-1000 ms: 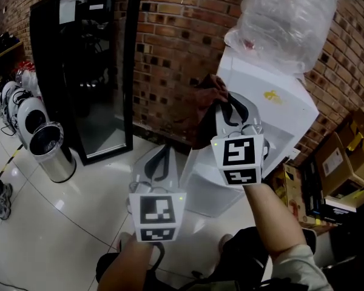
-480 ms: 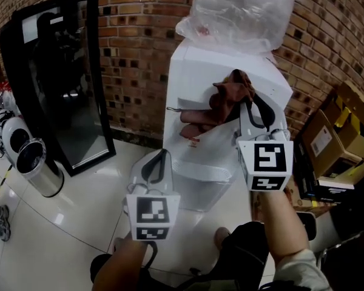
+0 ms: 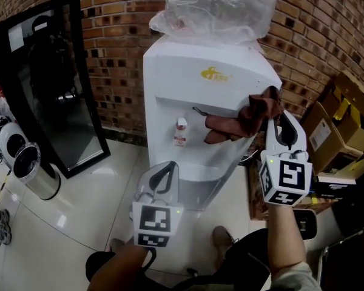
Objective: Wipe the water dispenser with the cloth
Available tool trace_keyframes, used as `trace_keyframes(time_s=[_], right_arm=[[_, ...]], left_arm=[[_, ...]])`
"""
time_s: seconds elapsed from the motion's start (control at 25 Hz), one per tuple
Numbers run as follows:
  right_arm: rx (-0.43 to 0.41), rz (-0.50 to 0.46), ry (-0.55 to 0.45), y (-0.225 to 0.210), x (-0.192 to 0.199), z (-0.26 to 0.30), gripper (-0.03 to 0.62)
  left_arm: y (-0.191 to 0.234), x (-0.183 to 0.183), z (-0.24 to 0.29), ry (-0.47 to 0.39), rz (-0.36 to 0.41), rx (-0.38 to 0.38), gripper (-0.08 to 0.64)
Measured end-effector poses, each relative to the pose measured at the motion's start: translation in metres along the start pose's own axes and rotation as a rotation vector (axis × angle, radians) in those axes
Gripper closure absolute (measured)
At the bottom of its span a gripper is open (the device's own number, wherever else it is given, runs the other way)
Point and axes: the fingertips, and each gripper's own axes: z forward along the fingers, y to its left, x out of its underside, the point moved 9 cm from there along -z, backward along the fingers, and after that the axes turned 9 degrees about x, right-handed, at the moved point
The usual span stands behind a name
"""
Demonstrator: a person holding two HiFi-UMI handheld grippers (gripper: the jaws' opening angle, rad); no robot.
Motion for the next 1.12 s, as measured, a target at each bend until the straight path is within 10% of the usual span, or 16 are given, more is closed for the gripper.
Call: trace_keyframes(time_s=[0.72,1.12], right_arm=[[-0.086,0.171,0.063,-0.009,0.093,-0.006,0.518],[-0.224,0.358,-0.179,0.029,0.029,-0.044,0.518]], left_arm=[[-0.016,0.016,0.026,0.052,-0.033,-0.030,0.560],[0.007,0.004,-0.006,0.010,-0.032,-0.136,0.560]])
